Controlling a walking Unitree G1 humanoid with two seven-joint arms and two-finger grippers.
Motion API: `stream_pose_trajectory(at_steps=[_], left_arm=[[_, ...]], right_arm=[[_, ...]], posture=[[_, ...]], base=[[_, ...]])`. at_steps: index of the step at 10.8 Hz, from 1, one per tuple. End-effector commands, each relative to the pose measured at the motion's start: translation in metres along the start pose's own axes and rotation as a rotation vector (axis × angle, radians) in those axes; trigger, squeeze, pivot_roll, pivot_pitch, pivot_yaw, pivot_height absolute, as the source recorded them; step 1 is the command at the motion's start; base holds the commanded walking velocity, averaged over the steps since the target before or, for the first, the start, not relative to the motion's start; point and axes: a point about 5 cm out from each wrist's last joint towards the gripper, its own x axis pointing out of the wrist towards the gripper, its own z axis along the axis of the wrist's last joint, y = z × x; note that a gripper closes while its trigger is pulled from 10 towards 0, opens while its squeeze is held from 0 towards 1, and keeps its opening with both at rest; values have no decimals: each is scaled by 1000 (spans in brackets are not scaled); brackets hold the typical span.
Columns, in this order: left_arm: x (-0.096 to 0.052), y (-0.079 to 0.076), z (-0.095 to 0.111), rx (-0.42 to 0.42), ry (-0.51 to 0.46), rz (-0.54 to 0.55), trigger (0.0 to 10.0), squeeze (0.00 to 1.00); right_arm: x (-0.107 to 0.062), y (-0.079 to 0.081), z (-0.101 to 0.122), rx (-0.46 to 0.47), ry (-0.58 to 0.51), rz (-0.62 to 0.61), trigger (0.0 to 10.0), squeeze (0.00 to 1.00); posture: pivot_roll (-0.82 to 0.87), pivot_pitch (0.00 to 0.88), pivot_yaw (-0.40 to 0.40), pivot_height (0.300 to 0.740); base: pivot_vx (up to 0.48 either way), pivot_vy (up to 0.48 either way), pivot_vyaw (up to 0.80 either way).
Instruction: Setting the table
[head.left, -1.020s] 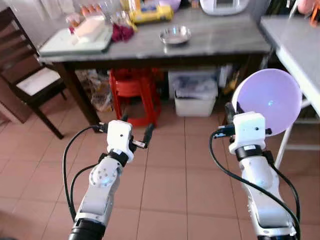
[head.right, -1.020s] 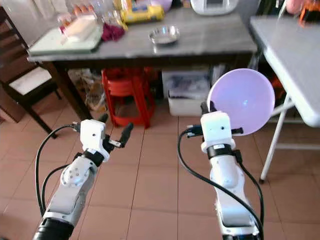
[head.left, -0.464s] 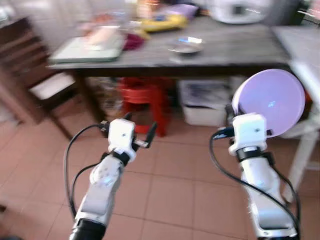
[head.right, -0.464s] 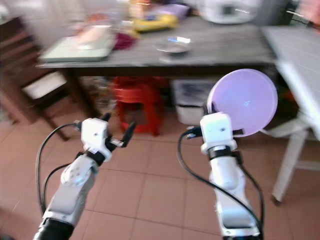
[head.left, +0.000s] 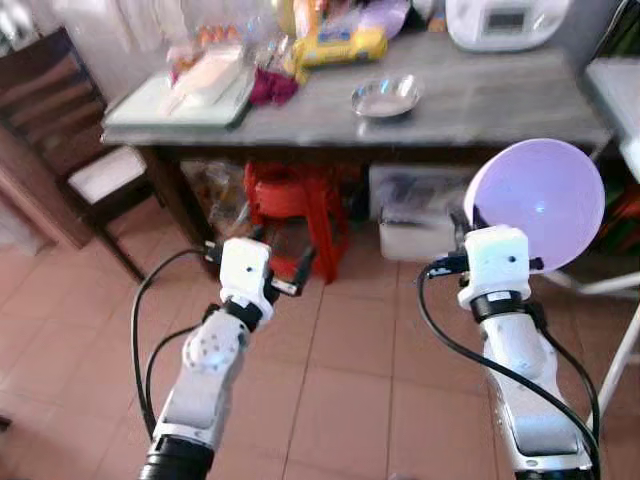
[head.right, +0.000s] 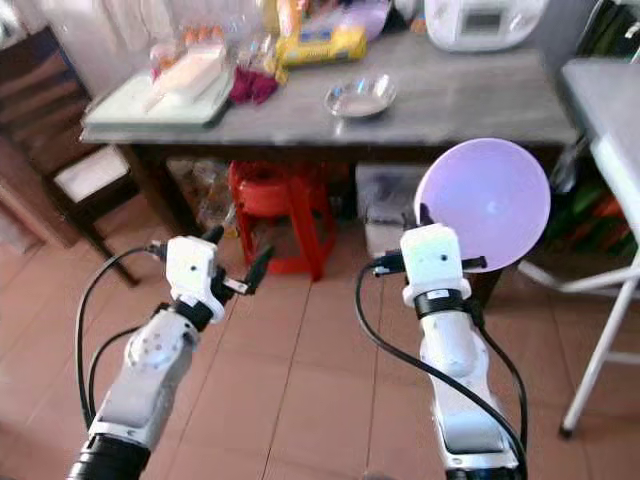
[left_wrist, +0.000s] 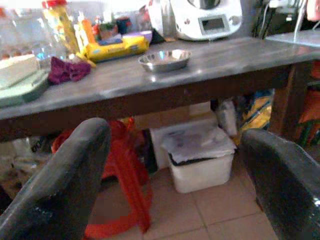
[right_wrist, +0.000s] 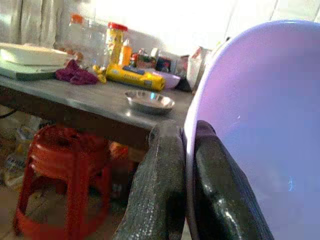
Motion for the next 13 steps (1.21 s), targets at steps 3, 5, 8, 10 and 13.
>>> stream_pose_trajectory(at_steps=[3, 5, 8, 10, 13], left_arm=[[-4, 10, -1, 12, 12, 29, 10000, 0], [-4, 8, -1, 10, 12, 19, 10000, 0], [-4, 7, -2, 7, 15, 9, 10000, 0], [-3, 5, -1, 6, 13, 4, 10000, 0], [-7, 10, -1, 14, 10, 17, 10000, 0]], right_arm=[[2, 7, 6, 21, -29, 22, 10000, 0], [1, 9, 6, 21, -32, 29, 10000, 0], [2, 8, 5, 17, -29, 20, 10000, 0], [2, 8, 5, 27, -26, 14, 10000, 0], [-10, 0, 1, 48, 3, -38, 10000, 0]], posture=[[-80, 92, 113, 740], [-80, 94, 113, 740], [-81, 95, 117, 740], [-80, 93, 119, 740], [-85, 97, 117, 740]], base=[[352, 0, 0], [354, 0, 209], [361, 0, 410], [382, 0, 0], [382, 0, 0]])
